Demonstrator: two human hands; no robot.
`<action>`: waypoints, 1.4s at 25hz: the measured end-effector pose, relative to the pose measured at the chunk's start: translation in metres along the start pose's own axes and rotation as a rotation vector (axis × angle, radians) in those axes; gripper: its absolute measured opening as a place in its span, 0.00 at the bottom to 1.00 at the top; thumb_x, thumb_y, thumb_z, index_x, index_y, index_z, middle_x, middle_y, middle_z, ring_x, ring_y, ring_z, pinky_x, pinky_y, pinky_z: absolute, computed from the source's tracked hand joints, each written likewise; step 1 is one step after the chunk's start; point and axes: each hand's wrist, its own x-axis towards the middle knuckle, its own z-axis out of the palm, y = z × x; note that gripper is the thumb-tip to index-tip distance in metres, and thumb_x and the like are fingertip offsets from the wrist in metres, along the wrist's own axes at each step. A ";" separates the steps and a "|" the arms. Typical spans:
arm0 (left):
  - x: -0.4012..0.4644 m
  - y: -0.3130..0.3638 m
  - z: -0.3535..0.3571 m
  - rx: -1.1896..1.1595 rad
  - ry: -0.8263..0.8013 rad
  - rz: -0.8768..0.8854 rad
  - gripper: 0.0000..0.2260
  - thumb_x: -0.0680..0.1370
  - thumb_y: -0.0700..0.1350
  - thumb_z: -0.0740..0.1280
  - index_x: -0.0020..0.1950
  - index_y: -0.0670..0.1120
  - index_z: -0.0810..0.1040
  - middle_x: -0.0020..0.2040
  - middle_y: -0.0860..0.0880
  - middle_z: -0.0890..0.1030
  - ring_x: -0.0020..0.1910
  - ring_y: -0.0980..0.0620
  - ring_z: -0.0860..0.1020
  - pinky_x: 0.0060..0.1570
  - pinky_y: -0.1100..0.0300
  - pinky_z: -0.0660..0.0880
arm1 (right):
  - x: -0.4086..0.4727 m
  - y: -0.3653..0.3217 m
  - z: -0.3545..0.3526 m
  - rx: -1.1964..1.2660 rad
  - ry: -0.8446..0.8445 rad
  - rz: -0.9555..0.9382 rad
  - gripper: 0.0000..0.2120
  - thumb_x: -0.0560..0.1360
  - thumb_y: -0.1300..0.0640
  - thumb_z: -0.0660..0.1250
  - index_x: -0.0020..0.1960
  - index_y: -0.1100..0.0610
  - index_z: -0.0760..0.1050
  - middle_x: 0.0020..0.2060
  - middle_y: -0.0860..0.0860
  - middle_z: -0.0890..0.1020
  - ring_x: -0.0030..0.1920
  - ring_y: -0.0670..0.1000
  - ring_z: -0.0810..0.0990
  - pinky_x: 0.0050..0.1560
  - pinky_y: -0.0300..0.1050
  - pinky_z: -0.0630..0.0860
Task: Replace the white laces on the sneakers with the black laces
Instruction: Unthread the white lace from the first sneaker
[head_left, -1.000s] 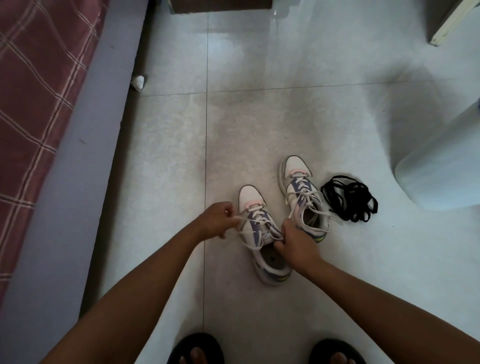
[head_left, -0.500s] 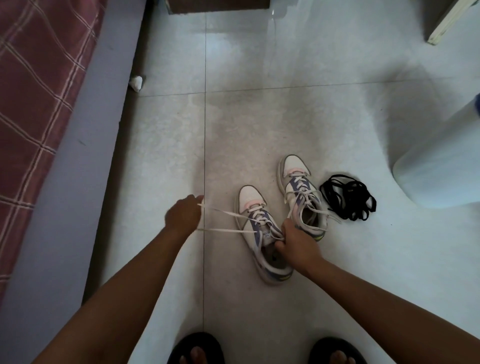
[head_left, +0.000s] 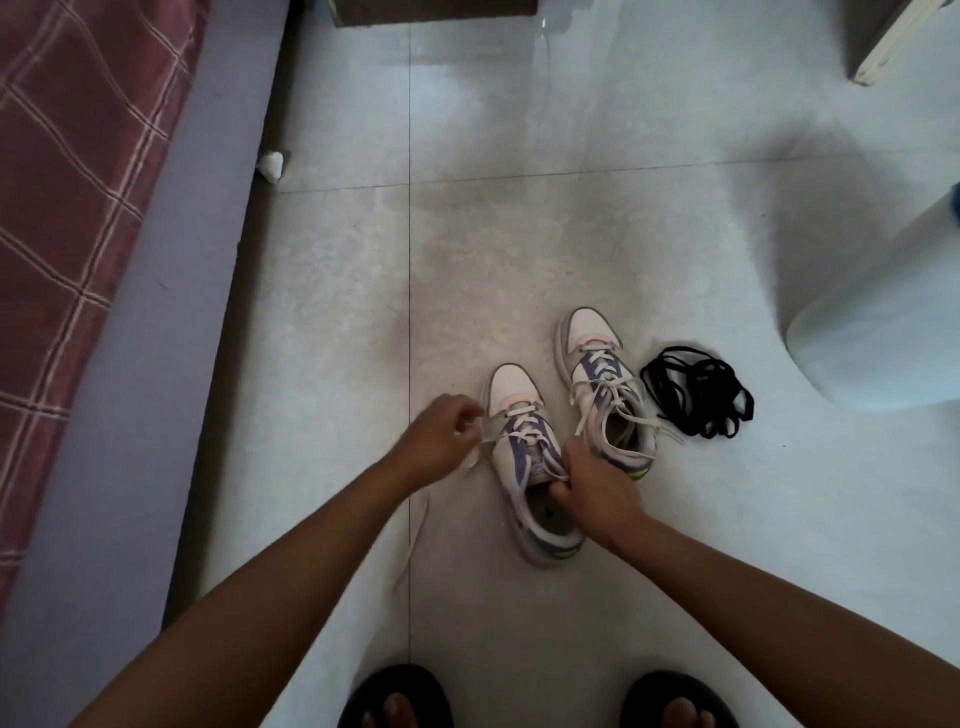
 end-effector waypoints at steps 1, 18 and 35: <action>0.008 0.016 0.012 0.063 -0.017 0.126 0.12 0.77 0.39 0.65 0.61 0.41 0.77 0.55 0.42 0.76 0.53 0.47 0.76 0.50 0.63 0.68 | 0.000 0.000 0.000 -0.008 0.003 -0.002 0.12 0.74 0.53 0.63 0.47 0.53 0.58 0.47 0.56 0.79 0.47 0.59 0.78 0.37 0.44 0.64; 0.025 0.066 0.043 1.000 -0.317 0.631 0.13 0.80 0.34 0.55 0.64 0.36 0.69 0.61 0.37 0.70 0.58 0.40 0.73 0.50 0.49 0.74 | -0.007 0.002 -0.004 0.042 -0.015 -0.035 0.14 0.74 0.57 0.64 0.56 0.58 0.63 0.44 0.56 0.79 0.44 0.60 0.79 0.36 0.44 0.67; 0.040 0.047 0.035 0.945 -0.195 0.542 0.11 0.80 0.43 0.59 0.60 0.46 0.75 0.60 0.44 0.71 0.61 0.43 0.69 0.58 0.48 0.64 | -0.011 -0.001 -0.009 -0.024 -0.004 -0.148 0.08 0.78 0.57 0.59 0.54 0.58 0.64 0.46 0.58 0.79 0.45 0.58 0.77 0.39 0.47 0.67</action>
